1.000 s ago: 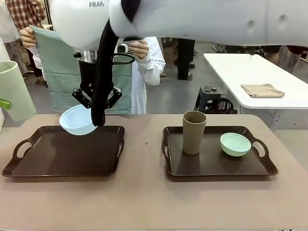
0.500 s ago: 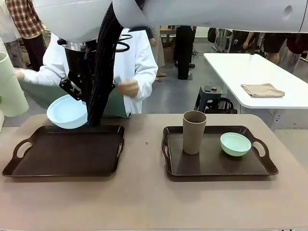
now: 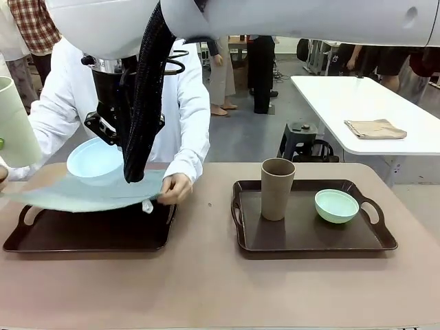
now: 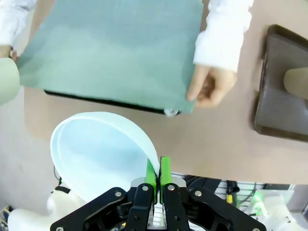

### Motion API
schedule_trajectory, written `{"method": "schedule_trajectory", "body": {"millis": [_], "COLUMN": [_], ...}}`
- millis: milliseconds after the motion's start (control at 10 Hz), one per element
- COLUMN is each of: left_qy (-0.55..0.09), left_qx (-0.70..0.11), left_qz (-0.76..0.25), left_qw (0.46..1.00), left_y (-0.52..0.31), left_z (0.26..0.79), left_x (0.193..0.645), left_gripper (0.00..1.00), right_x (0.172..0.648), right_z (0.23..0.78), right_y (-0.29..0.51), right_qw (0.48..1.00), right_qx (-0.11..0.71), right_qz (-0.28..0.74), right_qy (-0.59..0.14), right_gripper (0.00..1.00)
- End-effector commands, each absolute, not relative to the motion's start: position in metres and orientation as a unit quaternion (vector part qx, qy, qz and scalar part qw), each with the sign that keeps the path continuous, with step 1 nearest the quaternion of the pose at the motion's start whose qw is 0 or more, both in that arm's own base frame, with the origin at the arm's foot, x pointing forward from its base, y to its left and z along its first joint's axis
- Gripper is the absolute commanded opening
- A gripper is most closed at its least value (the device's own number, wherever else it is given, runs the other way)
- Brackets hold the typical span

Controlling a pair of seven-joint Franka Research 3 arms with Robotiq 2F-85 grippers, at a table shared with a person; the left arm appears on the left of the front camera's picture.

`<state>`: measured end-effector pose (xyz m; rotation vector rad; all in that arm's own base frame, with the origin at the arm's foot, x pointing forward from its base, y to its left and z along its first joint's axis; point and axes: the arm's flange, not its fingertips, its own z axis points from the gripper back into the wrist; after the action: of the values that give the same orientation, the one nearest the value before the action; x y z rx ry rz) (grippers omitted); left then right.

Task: Set up a tray with a mat and arrange the tableware.
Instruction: Place the Picnic Bowl and Reusable plastic cup back onto the Handle tray in front of the human's position.

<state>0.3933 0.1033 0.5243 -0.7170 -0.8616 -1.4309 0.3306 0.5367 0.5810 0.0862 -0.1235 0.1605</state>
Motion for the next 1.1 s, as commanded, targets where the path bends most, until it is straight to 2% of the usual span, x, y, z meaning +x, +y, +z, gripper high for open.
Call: {"method": "schedule_trajectory", "body": {"millis": [0,1000], "left_qy": [-0.38,-0.38], "left_qx": [-0.308,-0.308], "left_qz": [-0.622,-0.622], "left_qw": [0.612,0.612], "left_y": [0.1037,0.1037], "left_z": [0.5266,0.5266], "left_x": [0.3957,0.3957], "left_gripper": [0.31,0.31], "right_x": [0.3295,0.3295], "right_z": [0.5816,0.5816], "right_y": [0.5353,0.5353], "right_qw": [0.994,0.994], "right_qx": [0.038,0.038], "right_qz": [0.078,0.078], "right_qy": [-0.064,-0.064], "right_gripper": [0.0,0.0]}}
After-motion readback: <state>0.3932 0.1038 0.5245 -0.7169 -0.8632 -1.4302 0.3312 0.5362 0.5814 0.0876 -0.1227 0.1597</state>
